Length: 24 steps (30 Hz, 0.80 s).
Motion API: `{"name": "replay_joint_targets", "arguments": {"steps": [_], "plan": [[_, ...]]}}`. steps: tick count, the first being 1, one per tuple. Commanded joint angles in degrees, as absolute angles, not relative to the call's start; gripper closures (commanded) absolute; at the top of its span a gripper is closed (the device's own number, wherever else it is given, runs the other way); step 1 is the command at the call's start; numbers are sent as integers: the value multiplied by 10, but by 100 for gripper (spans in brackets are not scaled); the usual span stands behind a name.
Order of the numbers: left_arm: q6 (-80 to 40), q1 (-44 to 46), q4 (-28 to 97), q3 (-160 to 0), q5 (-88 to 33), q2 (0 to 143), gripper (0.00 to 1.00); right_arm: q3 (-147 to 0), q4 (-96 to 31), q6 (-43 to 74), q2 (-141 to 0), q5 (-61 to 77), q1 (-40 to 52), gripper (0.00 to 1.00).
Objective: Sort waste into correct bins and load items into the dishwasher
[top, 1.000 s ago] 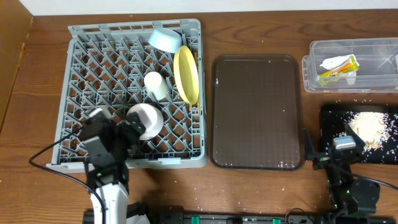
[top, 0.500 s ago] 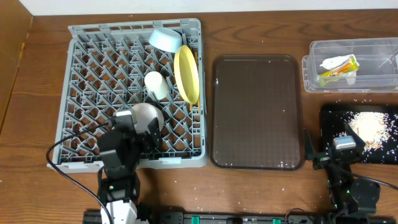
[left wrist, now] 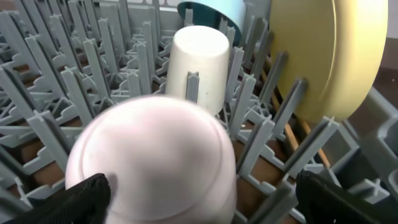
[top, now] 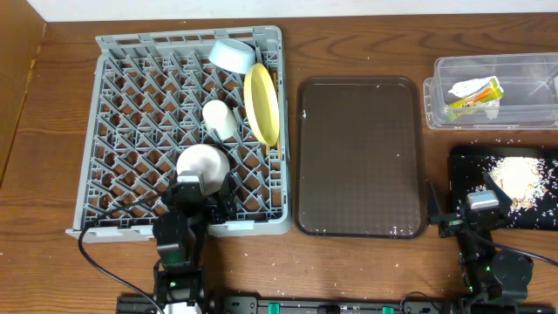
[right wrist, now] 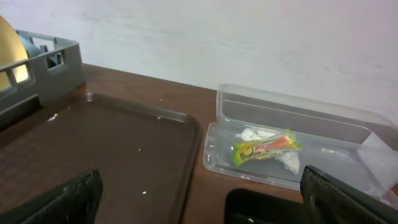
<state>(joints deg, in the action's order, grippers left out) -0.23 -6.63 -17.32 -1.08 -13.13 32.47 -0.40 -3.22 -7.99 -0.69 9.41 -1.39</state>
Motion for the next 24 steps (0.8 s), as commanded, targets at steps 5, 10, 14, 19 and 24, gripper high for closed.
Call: {"name": "replay_joint_targets", "arguments": {"steps": [5, 10, 14, 19, 24], "plan": [[4, -48, -172, -2, -94, 268, 4, -3, -35, -84, -3, 93, -27, 1], [4, -37, -122, -2, -94, 225, 4, -3, -35, -84, -3, 93, -27, 1], [5, -27, -53, -2, -93, 177, 4, -3, -35, -84, -3, 93, -27, 1], [18, -14, 21, -2, -93, 106, 4, -3, -35, -84, -3, 93, -27, 1], [26, 11, 35, -2, -79, 47, 4, -3, -35, -84, -3, 93, -27, 1]]}}
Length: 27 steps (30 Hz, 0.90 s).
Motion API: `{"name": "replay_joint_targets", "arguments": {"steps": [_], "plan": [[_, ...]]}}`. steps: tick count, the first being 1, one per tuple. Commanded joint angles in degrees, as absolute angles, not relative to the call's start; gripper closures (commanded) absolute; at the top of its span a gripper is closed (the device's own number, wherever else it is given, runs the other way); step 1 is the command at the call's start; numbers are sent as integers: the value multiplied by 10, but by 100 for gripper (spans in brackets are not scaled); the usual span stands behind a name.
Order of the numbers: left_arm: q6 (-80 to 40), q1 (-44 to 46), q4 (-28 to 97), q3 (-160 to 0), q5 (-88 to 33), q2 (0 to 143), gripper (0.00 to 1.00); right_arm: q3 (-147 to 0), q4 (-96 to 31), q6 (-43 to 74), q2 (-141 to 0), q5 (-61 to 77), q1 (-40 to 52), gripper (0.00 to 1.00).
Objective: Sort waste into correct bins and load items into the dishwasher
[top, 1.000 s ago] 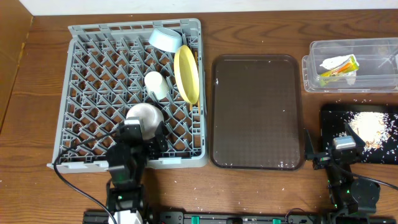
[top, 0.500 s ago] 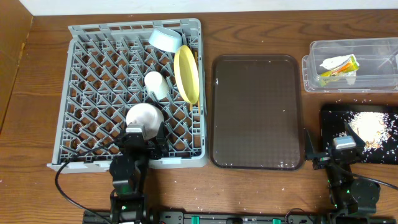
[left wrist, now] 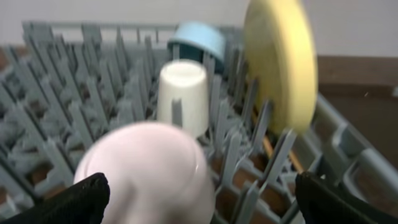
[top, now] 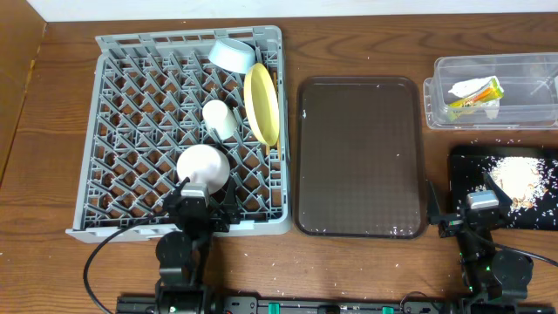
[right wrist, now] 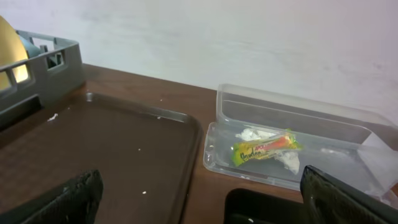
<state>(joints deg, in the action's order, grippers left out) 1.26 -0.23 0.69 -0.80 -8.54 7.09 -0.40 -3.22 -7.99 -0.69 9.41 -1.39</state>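
Observation:
In the grey dish rack (top: 96, 131) a white bowl (top: 203, 163) lies upside down near the front, and it fills the lower left wrist view (left wrist: 146, 174). Behind it are a white cup (left wrist: 182, 96), a yellow plate (left wrist: 280, 62) on edge and a blue bowl (left wrist: 199, 38). My left gripper (top: 200, 204) is open at the rack's front edge, just behind the white bowl, with its fingers (left wrist: 81, 199) spread wide. My right gripper (top: 478, 211) is open and holds nothing, low at the front right.
A brown tray (top: 359, 157) lies between the rack and the bins. The clear bin (top: 523, 65) at the back right holds a wrapper (right wrist: 267, 147) and white scraps. The black bin (top: 514, 179) with white crumbs is at the right, by my right gripper.
My left gripper has drawn back from over the white bowl toward the rack's front edge, and its view takes in more of the rack. The bowl stays in the rack. The right arm has not moved.

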Motion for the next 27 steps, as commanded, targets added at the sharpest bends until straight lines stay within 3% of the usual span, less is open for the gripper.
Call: {"name": "replay_joint_targets", "arguments": {"steps": [1, 27], "plan": [[26, 16, 35, -2, -78, 38, 4, -3, -35, -84, -3, 93, -27, 1], [28, 37, 34, -2, -79, 3, 4, -3, -35, -84, -3, 93, -27, 1]]}}
